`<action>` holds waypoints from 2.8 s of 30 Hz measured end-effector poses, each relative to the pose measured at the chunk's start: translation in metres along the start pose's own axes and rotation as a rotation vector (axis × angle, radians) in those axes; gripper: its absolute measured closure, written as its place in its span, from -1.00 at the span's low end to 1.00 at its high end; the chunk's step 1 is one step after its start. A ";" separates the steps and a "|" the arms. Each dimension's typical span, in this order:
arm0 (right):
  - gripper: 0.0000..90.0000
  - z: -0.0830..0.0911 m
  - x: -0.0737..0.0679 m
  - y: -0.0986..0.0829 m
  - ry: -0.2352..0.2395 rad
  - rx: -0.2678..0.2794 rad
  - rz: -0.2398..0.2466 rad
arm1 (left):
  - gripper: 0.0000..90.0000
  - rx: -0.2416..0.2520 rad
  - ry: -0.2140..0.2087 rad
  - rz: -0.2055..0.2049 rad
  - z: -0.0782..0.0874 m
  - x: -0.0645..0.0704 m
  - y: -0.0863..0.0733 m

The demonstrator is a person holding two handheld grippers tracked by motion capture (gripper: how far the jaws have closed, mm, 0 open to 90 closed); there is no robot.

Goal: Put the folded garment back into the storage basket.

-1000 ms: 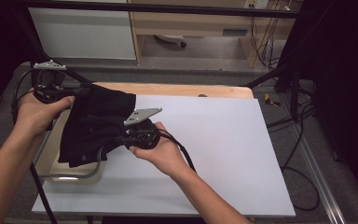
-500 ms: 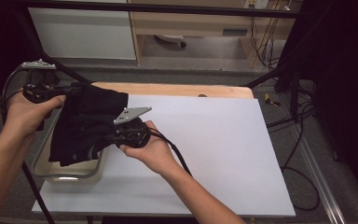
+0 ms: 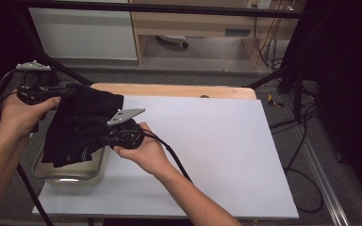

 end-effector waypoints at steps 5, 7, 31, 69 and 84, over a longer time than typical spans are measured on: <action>0.84 -0.005 0.000 -0.001 -0.004 0.006 0.002 | 0.79 0.001 0.010 -0.004 0.001 -0.003 -0.002; 0.84 -0.007 0.000 -0.001 -0.004 0.008 0.000 | 0.79 -0.002 0.015 -0.007 0.001 -0.004 -0.003; 0.84 -0.031 -0.006 -0.007 -0.001 0.016 0.008 | 0.79 -0.022 0.074 -0.017 0.004 -0.022 -0.016; 0.84 -0.052 -0.009 -0.011 -0.026 0.024 0.005 | 0.79 -0.014 0.113 0.056 -0.003 -0.050 -0.032; 0.84 -0.061 -0.010 -0.016 -0.026 0.016 0.009 | 0.79 -0.029 0.131 0.056 -0.011 -0.053 -0.041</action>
Point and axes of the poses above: each handheld gripper's, and its own axes: z roughly backward along the jaws, y roughly out of its top, x roughly to its right, the point moved 5 cm from there along -z, roughly forward along the jaws, and after that the axes turned 1 degree about x, right-handed, at the moved point
